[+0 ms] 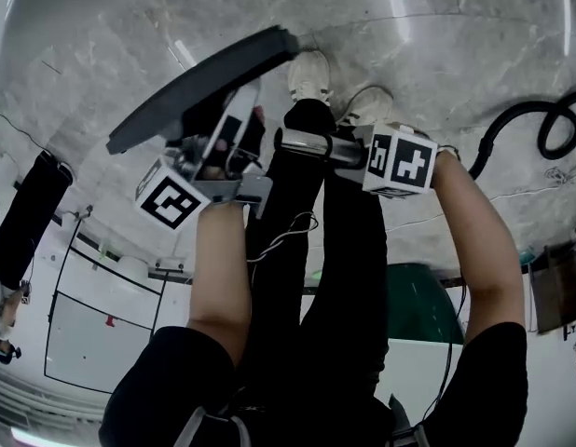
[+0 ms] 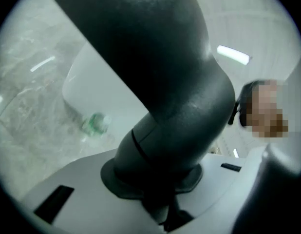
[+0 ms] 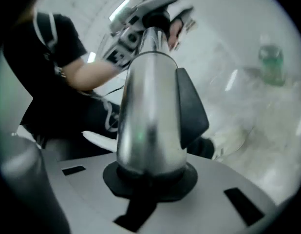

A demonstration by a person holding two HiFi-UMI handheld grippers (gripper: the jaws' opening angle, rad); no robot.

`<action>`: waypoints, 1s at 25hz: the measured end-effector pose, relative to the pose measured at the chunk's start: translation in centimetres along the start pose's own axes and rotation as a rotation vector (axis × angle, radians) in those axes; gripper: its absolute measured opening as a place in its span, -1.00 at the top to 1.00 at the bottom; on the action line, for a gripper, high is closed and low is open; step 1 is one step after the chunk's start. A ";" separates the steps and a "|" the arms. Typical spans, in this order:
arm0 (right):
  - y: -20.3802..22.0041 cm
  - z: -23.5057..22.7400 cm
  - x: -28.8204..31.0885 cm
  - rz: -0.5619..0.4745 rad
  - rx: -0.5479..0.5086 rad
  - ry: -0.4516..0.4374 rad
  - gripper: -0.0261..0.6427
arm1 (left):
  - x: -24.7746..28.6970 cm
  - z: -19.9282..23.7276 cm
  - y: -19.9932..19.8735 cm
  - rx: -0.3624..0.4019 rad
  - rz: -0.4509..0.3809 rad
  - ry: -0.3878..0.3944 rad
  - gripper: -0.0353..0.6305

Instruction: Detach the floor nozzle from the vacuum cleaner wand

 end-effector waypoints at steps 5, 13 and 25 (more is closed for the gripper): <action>8.6 0.9 -1.5 0.012 0.171 0.069 0.76 | -2.6 2.7 -9.5 0.069 -0.106 -0.044 0.62; 7.9 -2.9 -3.5 0.106 0.014 0.382 0.76 | 1.2 2.2 -4.0 0.022 -0.003 -0.061 0.62; 7.9 -5.2 -2.4 0.147 -0.007 0.459 0.76 | 5.9 1.5 -1.1 0.080 0.109 -0.072 0.62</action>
Point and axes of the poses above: the fingertips, and each gripper's own axes: x forward along the fingers, z to its left, y out of its underside, the point moved 5 cm from there along -x, backward along the fingers, and after that the axes turned 15 degrees about -y, right-handed, at the moved point
